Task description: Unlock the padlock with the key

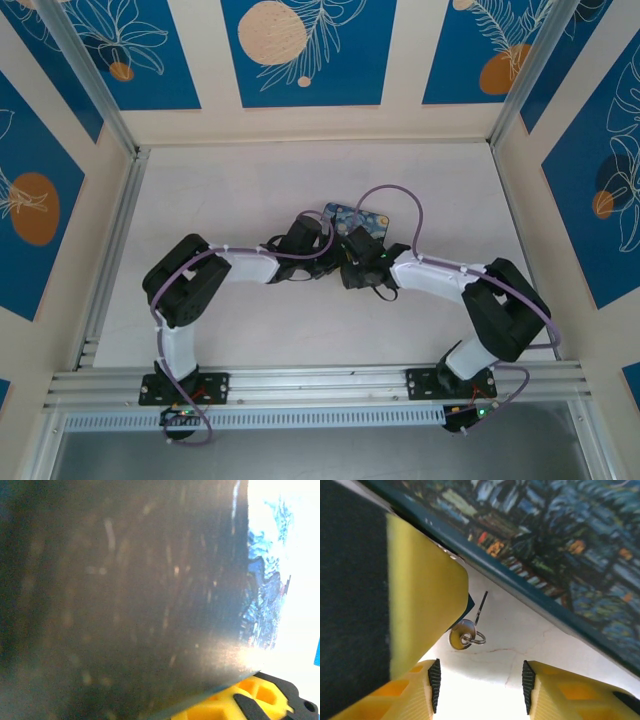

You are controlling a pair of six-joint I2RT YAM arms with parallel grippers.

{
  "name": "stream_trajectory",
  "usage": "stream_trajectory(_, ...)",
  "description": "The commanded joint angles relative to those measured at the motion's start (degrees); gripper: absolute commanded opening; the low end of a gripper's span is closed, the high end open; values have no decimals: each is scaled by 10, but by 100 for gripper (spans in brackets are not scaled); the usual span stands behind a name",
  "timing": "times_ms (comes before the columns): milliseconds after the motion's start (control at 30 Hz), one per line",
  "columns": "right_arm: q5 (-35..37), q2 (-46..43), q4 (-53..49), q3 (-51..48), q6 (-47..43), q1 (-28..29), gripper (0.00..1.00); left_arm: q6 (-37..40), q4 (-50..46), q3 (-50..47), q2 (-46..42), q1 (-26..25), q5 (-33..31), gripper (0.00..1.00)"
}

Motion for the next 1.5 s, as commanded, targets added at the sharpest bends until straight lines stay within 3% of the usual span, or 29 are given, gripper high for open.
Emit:
stream_trajectory(0, 40, 16, 8, 23, -2, 7, 45, -11, -39, 3, -9, 3, 34, 0)
stream_trajectory(533, 63, 37, 31, 55, 14, 20, 39, -24, -17, -5, -9, 2, 43, 0)
stream_trajectory(800, 128, 5, 123, -4, 13, 42, 39, -67, 37, -19, -2, 3, 63, 0)
stream_trajectory(1033, 134, -15, 186, -41, 10, 40, 37, -78, 46, -16, 0, 3, 71, 0)
stream_trajectory(1300, 128, -2, 181, -30, 7, 35, 28, -74, 35, -16, -2, 2, 69, 0)
stream_trajectory(1467, 113, -8, 176, -27, 6, 29, 17, -72, 32, -18, 1, 3, 68, 0)
